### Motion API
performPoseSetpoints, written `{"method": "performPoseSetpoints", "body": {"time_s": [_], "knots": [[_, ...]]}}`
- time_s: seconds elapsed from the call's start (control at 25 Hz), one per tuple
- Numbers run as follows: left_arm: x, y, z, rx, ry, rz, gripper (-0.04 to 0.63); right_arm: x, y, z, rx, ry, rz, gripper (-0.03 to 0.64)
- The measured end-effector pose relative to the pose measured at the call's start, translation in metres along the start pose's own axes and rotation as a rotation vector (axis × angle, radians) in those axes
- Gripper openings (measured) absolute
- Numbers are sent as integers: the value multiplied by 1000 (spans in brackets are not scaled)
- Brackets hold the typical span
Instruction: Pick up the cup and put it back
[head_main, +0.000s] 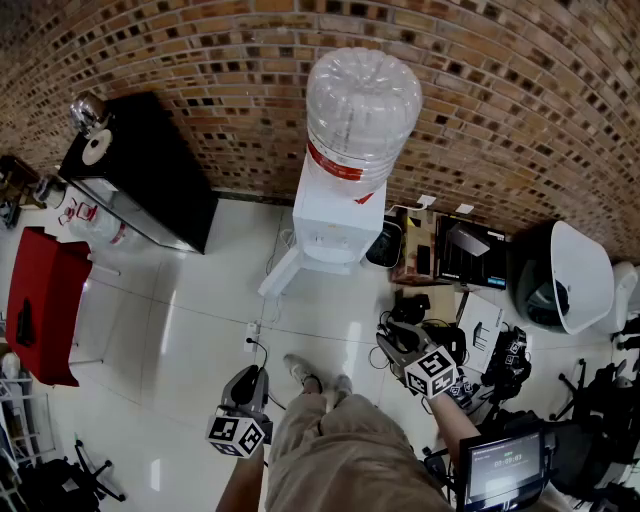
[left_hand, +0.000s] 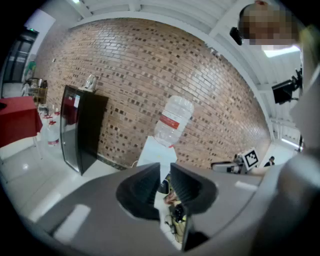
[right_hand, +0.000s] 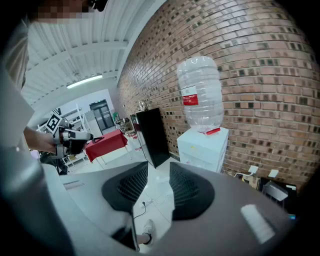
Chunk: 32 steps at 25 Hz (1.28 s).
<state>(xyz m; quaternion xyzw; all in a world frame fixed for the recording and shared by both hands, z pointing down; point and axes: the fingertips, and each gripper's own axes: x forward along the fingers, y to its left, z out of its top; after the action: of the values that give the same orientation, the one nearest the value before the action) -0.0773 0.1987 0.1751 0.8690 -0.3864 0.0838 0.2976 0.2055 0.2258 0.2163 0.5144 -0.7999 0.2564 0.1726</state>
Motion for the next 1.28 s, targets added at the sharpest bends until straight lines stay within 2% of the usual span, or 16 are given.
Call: {"method": "performPoseSetpoints", "body": {"time_s": [0.2,0.36,0.48,0.72,0.96,1.28], "knots": [[32,65,28,51,7,-19,43,69,16,18,27,-5,-8,126],[55,73,10,83,57,-68,43,110,7,11,28,31,-14,126],[69,79,-13,70,101,-80,41,143,3,-6,13,71,2,126],[121,99,-76,44,132,-46,43,205,-42,-52,12,113,-15,126],[186,135,-152,45,109,16,43,274,-96,-101,-10,95,-27,126],[282,181,-266,94,99,-25,43,382,-142,-212,-145,158,24,126]]}}
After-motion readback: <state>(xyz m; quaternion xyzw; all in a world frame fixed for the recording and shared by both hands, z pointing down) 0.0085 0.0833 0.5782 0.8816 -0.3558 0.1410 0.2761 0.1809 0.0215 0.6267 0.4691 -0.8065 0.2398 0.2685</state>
